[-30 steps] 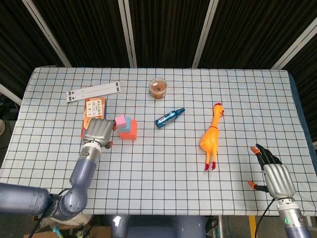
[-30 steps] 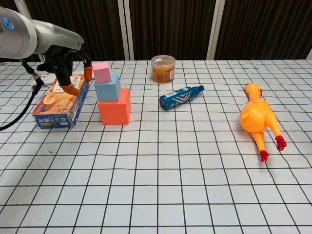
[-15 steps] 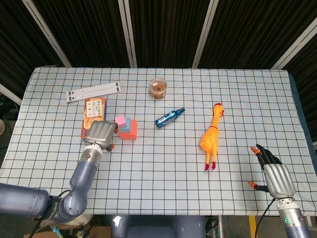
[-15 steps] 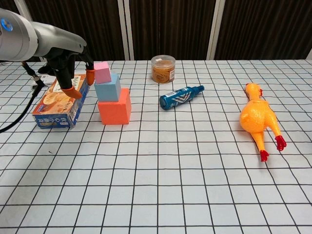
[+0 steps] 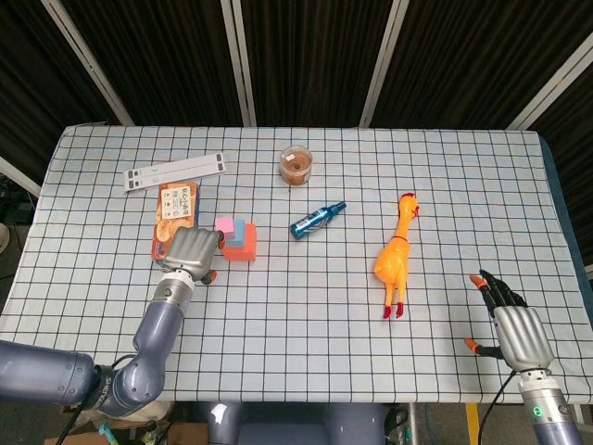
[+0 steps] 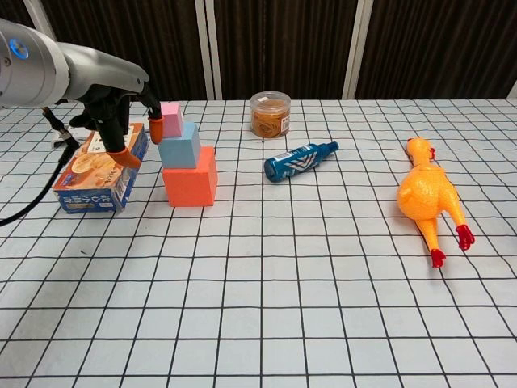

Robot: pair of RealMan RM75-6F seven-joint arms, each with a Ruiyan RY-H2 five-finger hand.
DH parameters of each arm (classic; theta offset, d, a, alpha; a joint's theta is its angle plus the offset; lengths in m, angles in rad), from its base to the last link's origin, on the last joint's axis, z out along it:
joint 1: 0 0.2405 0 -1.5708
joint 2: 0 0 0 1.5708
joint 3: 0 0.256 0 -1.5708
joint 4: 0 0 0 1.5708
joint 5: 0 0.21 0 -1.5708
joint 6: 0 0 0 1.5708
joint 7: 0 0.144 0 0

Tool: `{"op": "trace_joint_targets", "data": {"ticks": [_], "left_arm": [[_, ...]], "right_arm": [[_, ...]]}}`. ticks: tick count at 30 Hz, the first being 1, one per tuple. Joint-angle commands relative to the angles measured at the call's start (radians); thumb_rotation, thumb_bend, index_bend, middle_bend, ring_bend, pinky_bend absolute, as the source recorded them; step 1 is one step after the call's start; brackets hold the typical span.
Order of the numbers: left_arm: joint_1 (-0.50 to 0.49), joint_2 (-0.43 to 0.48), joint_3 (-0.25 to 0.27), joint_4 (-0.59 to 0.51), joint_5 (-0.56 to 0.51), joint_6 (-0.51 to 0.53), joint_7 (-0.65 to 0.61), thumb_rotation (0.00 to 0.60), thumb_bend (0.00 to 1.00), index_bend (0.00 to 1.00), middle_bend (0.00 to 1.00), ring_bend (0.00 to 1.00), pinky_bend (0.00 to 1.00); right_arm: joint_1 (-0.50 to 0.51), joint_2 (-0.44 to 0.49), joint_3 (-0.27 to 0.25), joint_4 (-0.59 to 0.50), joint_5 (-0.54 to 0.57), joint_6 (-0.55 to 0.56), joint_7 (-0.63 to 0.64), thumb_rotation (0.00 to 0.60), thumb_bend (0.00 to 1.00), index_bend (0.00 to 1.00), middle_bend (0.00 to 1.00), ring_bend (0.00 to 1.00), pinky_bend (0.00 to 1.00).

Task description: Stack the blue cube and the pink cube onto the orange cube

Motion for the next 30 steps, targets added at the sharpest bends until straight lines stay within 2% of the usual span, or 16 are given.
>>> {"op": "trace_joint_targets", "data": {"ticks": [1,30], "left_arm": [[-0.003,0.004,0.003,-0.007,0.002,0.008,0.002,0.600,0.32,0.36,1.00,0.81,0.78],[-0.016,0.003,0.026,0.004,-0.027,0.009,0.007,0.600,0.32,0.36,1.00,0.81,0.78]], "right_arm": [[0.000,0.000,-0.001,-0.001,-0.002,0.000,0.000,0.600,0.16,0.12,0.07,0.13,0.25],[0.000,0.007,-0.001,-0.006,0.008,-0.007,0.012,0.600,0.16,0.12,0.07,0.13,0.25]]}}
